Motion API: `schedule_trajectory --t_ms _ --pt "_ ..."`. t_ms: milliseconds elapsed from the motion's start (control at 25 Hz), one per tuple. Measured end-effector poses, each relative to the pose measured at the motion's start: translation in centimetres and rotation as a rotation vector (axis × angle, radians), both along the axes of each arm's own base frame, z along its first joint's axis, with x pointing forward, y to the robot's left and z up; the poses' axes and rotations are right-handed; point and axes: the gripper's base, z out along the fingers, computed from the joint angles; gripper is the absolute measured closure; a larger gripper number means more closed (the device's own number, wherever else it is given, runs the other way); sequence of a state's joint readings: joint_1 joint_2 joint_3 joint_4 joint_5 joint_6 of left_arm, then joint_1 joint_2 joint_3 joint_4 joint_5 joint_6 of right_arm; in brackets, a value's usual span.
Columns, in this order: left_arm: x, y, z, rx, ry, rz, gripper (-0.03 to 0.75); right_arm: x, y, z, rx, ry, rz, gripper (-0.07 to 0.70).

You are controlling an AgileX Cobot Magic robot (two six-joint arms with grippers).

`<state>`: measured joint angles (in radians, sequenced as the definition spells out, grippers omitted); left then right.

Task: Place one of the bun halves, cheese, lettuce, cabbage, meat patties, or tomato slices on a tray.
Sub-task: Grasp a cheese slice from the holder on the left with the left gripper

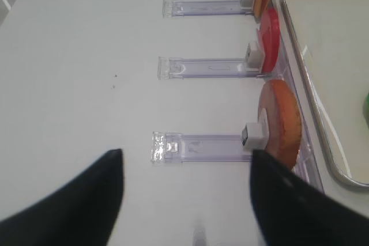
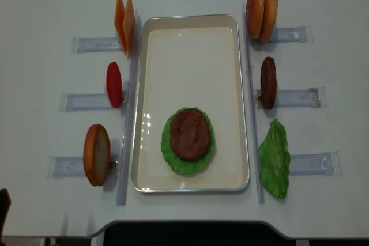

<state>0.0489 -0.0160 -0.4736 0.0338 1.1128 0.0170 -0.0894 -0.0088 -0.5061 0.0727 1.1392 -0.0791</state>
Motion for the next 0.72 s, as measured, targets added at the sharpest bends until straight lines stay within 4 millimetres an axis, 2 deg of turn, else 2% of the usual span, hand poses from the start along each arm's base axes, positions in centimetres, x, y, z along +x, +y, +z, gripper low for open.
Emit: schedule_trajectory --t_ms 40,80,200,400,720 --pt "0.0 0.0 0.0 0.0 0.0 0.0 0.139 0.0 0.0 0.0 0.0 0.0 0.0 0.155" --pt "0.0 0.0 0.0 0.0 0.0 0.0 0.091 0.0 0.0 0.0 0.0 0.0 0.0 0.155" --pt "0.0 -0.01 0.0 -0.001 0.0 0.0 0.041 0.0 0.0 0.0 0.0 0.0 0.0 0.155" --pt "0.01 -0.15 0.0 -0.016 -0.001 -0.01 0.05 0.0 0.0 0.0 0.0 0.0 0.0 0.155" --pt "0.01 -0.18 0.0 -0.018 -0.001 -0.012 0.109 0.0 0.0 0.0 0.0 0.0 0.0 0.155"
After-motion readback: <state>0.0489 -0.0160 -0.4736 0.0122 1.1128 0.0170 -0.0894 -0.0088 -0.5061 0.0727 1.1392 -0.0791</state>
